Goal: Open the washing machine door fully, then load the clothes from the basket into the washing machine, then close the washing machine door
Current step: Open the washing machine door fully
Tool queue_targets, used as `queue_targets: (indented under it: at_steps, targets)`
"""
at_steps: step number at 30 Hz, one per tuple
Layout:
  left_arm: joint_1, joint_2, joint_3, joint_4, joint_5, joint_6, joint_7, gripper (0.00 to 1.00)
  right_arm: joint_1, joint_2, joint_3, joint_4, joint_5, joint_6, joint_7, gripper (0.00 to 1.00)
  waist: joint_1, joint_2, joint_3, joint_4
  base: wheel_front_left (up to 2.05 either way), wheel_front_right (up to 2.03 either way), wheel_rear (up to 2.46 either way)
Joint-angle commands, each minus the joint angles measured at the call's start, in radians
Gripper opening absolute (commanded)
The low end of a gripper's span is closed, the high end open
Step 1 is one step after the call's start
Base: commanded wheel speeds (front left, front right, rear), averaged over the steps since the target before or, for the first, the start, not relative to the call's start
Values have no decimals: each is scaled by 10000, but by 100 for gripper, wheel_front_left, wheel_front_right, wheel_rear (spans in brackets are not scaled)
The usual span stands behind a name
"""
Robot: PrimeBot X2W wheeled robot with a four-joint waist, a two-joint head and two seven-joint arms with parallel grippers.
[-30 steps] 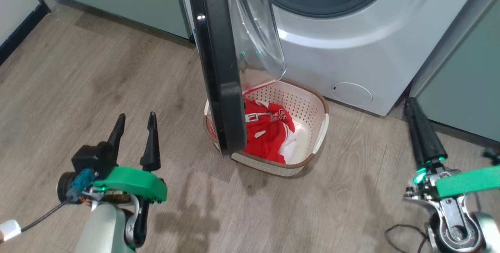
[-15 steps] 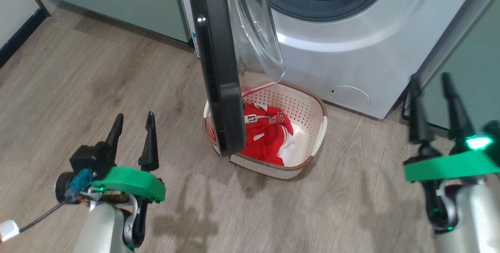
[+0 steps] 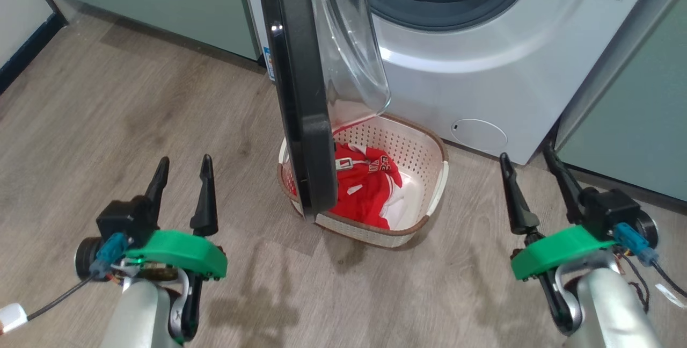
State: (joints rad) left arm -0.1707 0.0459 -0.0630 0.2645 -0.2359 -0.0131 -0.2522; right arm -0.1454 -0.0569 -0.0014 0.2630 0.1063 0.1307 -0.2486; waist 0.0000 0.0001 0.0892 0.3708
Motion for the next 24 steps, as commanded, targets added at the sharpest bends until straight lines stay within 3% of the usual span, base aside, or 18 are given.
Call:
queue_targets:
  at_steps: [1, 18, 19, 20, 22, 24]
  targets:
    - [-181, 215, 325, -325, 97, 71, -95, 100, -515, 52, 299, -225, -47, 0, -123, 100, 0, -1, -16, -10, 0, 0, 0]
    - [-103, 271, 168, -186, 95, 91, -92, 100, -545, 65, 424, -146, 255, 0, -130, 100, 0, -1, -170, -23, 0, 0, 0]
    - [-94, 269, 160, -162, 66, 85, -74, 90, -543, 65, 421, -153, 270, 0, -130, 100, 0, -1, -181, -19, 0, 0, 0]
    - [-91, 269, 154, -148, 48, 87, -66, 40, -540, 65, 422, -164, 278, 0, -131, 100, 0, -1, -189, -15, 0, 0, 0]
    - [-90, 278, 141, -133, 28, 95, -64, 0, -533, 65, 422, -179, 307, 0, -131, 100, 0, -1, -193, -9, 0, 0, 0]
    - [-96, 284, 125, -116, 7, 99, -62, 0, -530, 65, 423, -194, 337, 0, -131, 100, 0, -1, -199, -2, 0, 0, 0]
